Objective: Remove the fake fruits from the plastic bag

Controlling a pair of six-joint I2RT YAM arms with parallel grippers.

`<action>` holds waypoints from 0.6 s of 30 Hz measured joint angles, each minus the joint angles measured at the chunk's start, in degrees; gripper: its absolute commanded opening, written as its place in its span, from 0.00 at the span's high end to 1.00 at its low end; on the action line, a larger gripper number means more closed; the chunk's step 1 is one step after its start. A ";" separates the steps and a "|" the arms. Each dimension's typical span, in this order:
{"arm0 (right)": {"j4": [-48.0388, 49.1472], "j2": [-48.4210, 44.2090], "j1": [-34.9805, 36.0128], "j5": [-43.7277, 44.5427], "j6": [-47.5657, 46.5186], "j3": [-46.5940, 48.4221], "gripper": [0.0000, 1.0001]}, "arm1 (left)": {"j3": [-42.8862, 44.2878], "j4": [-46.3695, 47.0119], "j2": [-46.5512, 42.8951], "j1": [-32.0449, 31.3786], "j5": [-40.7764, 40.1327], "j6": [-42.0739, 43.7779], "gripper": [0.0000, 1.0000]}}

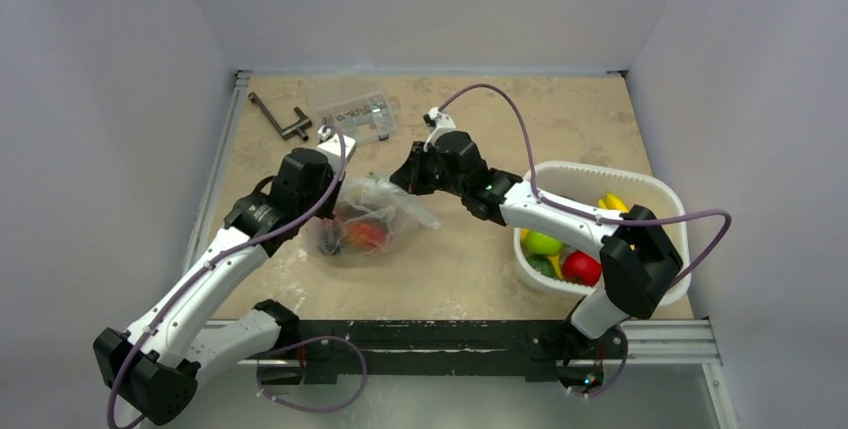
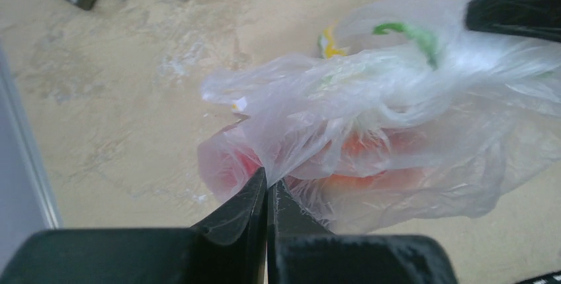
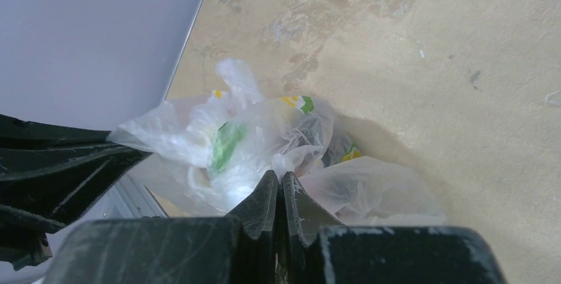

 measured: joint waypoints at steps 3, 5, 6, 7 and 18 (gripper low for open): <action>2.38 -1.11 -1.86 -1.44 1.38 -2.45 1.00 | -0.22 0.09 -1.53 0.02 -5.25 -0.44 1.00; 4.15 -2.60 -2.89 -2.23 2.27 -5.46 1.00 | -0.35 0.20 -2.60 0.02 -8.02 -0.52 1.00; 4.31 -3.34 -3.43 -2.64 2.60 -6.73 1.00 | -0.42 0.28 -3.15 0.02 -9.11 -0.57 1.00; 4.35 -3.78 -3.91 -2.82 2.89 -7.50 1.00 | -0.63 0.63 -3.80 0.02 -10.10 -0.59 1.00; 6.43 -5.86 -7.72 -8.48 2.43 -11.19 1.00 | -2.54 2.51 -8.66 0.07 -2.32 0.37 0.40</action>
